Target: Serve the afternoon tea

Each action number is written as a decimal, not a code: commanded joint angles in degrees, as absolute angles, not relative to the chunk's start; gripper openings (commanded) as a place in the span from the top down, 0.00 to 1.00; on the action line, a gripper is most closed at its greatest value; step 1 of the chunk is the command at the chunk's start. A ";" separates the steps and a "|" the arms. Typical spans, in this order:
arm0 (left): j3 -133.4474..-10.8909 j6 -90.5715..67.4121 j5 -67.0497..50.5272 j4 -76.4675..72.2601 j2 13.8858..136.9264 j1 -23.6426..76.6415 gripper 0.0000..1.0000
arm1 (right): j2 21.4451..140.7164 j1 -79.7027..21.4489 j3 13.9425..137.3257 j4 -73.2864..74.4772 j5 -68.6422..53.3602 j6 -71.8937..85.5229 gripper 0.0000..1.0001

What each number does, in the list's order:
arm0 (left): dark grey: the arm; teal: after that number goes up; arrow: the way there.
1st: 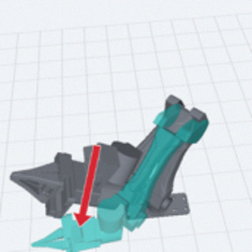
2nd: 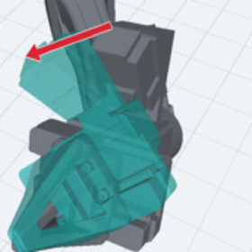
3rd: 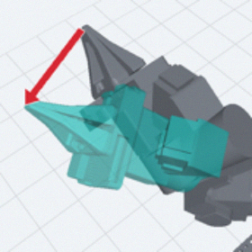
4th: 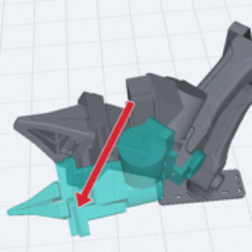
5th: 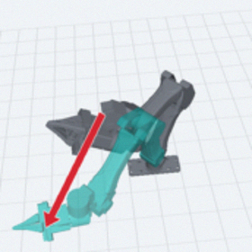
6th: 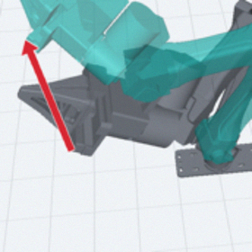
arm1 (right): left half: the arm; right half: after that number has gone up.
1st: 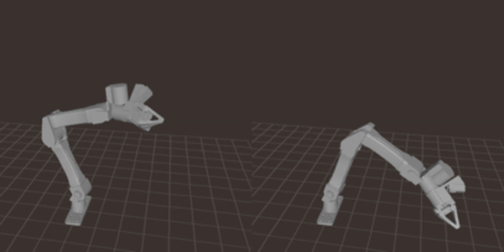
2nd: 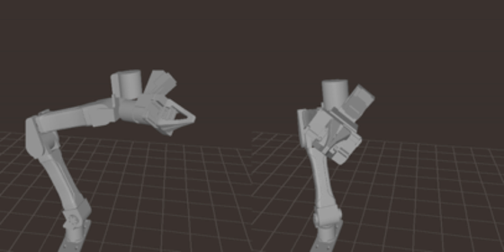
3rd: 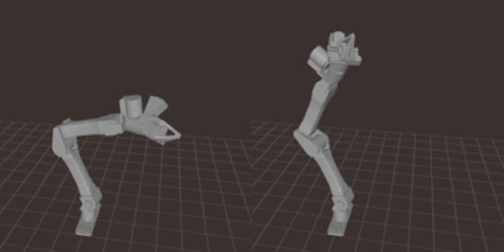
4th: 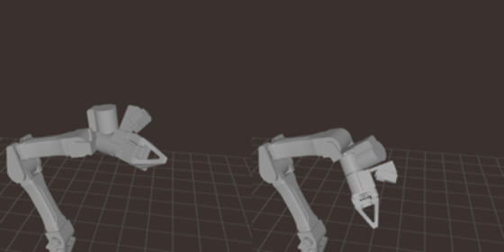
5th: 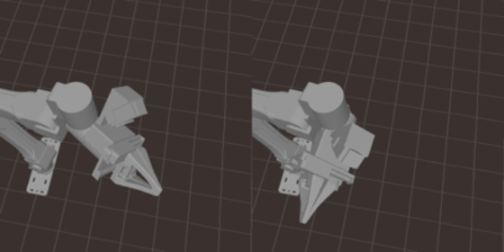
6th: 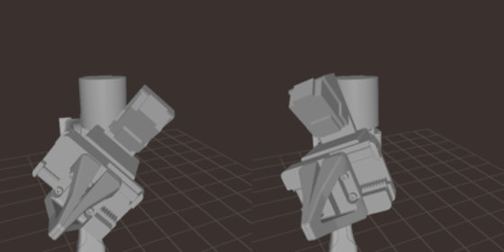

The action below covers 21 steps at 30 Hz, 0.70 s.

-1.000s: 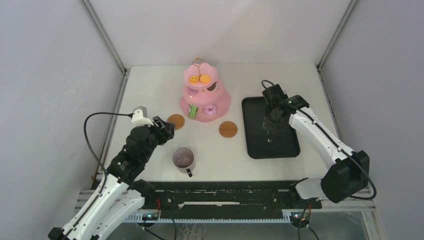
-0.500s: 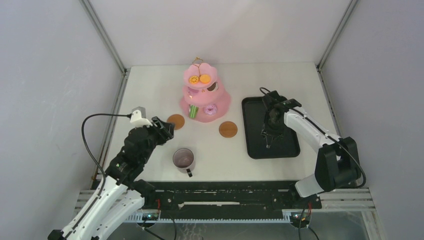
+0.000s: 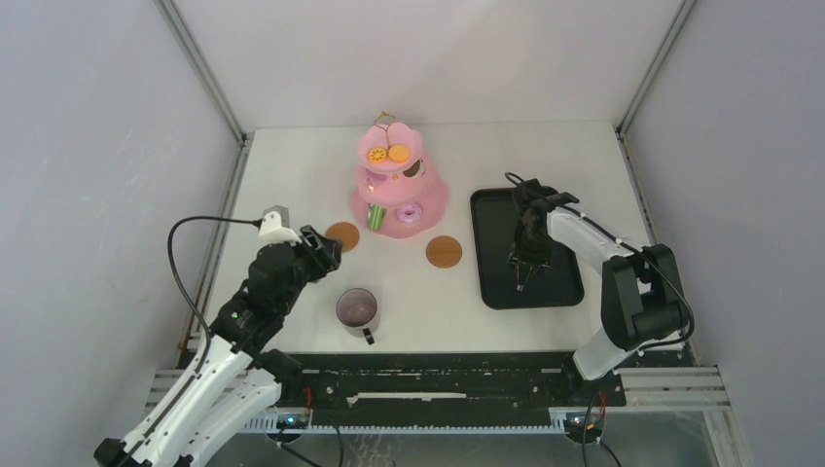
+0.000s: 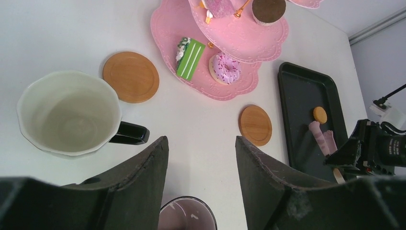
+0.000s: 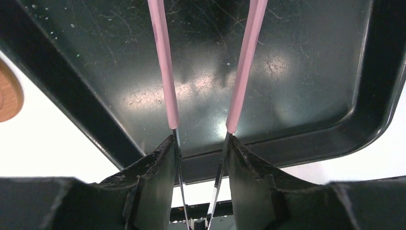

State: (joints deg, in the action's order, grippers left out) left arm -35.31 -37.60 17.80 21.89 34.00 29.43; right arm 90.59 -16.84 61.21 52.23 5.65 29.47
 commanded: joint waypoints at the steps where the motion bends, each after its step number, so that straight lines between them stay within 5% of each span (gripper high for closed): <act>1: -36.65 -37.91 18.32 19.25 34.55 29.15 0.41 | 91.90 -15.82 62.34 49.78 6.35 28.67 0.50; 21: -37.28 -36.59 18.81 18.22 39.02 29.09 0.41 | 101.28 -11.21 70.05 48.06 6.12 26.16 0.50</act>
